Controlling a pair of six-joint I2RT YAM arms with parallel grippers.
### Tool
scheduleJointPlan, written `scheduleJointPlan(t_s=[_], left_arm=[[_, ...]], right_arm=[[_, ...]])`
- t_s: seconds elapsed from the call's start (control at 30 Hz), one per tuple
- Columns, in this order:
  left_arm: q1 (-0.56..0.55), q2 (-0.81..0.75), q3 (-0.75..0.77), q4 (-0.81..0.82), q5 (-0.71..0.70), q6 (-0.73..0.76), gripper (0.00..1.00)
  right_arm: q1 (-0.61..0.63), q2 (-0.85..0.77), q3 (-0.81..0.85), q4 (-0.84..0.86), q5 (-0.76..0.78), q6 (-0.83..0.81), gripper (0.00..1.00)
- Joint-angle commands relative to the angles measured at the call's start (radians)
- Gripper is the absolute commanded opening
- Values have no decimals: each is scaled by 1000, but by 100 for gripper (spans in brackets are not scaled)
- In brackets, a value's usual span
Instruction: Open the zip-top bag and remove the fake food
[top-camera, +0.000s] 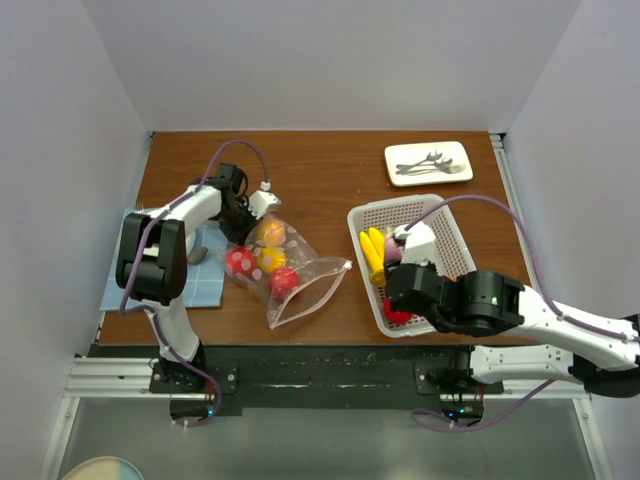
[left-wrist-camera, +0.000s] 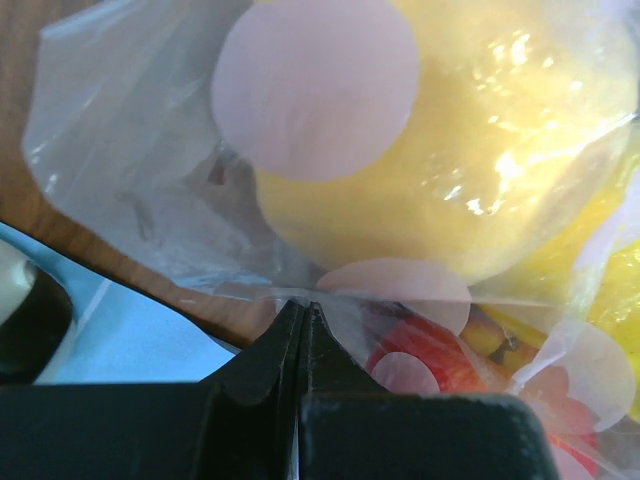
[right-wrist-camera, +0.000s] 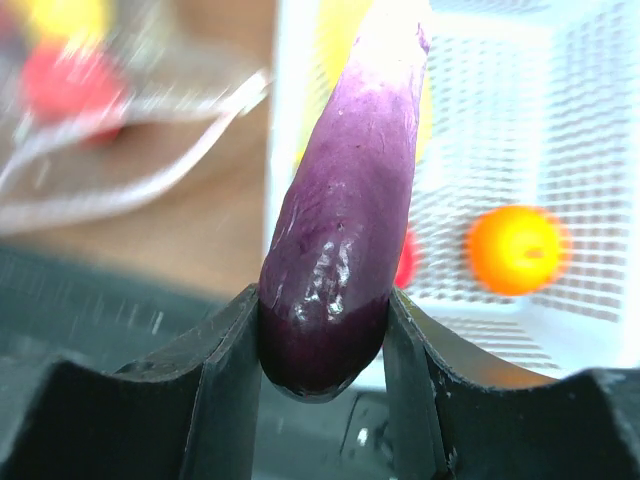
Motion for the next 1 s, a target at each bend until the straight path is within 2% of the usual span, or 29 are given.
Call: scheduleJointPlan(t_s=[0.0,0.03,0.07,0.13,0.2,0.23,0.27,0.3,0.33,0.37,0.4,0.43,0.47,0.5,0.53,0.6,0.63,0.7,0.73,0.77,0.83,0.87,0.9,0.97], left_arm=[[-4,-64,-9,-15,27,2,0],[-5,-65,1,-21,46,1,0],[-5,-65,20,-29,54,-7,0],[-5,-56,89,-67,73,-11,0],[-10,-50,145,-101,83,-17,0],[-11,-51,156,-107,88,-18,0],[-16,-54,161,-112,88,-16,0],[-18,-64,155,-110,91,-14,0],[-18,-68,147,-110,91,-14,0],[-18,-71,141,-110,93,-11,0],[-19,-80,123,-109,94,-8,0],[-18,-87,112,-106,99,-4,0],[-18,-96,100,-101,100,-2,0],[-18,-113,77,-95,102,-1,0],[-18,-120,68,-94,106,5,0],[-18,-136,51,-90,113,5,0],[-18,-139,48,-89,116,5,0],[-18,-137,43,-86,114,5,0],[-18,-136,43,-86,111,4,0],[-18,-136,41,-87,109,7,0],[-16,-134,34,-75,99,5,0],[-16,-133,29,-67,96,7,0],[-16,-127,28,-64,94,7,0],[-16,-116,28,-57,88,1,0]], right_arm=[[-13,53,-36,-216,368,191,9],[-39,63,-59,-158,380,162,18],[-56,94,-85,-38,393,102,31],[-99,128,-107,112,416,-7,38],[-143,175,-143,345,465,-197,49],[-212,186,-180,441,453,-281,57],[-255,191,-203,634,430,-434,77],[-306,188,-226,724,310,-493,86],[-438,182,-263,793,210,-533,94],[-514,176,-277,889,102,-564,99],[-592,174,-282,910,-142,-561,99],[-734,177,-280,921,-261,-562,99],[-787,179,-280,954,-376,-585,99],[-835,186,-274,958,-453,-607,99],[-838,185,-254,959,-606,-643,99],[-835,170,-240,988,-763,-720,99],[-835,166,-216,996,-929,-739,99],[-829,160,-188,1019,-1081,-739,94],[-822,166,-159,1019,-1139,-733,88],[-800,174,-145,987,-1203,-742,75],[-667,186,-127,917,-1145,-789,57],[-615,188,-137,875,-1052,-856,39],[-536,192,-151,864,-1029,-866,26],[-491,194,-215,881,-1020,-849,0]])
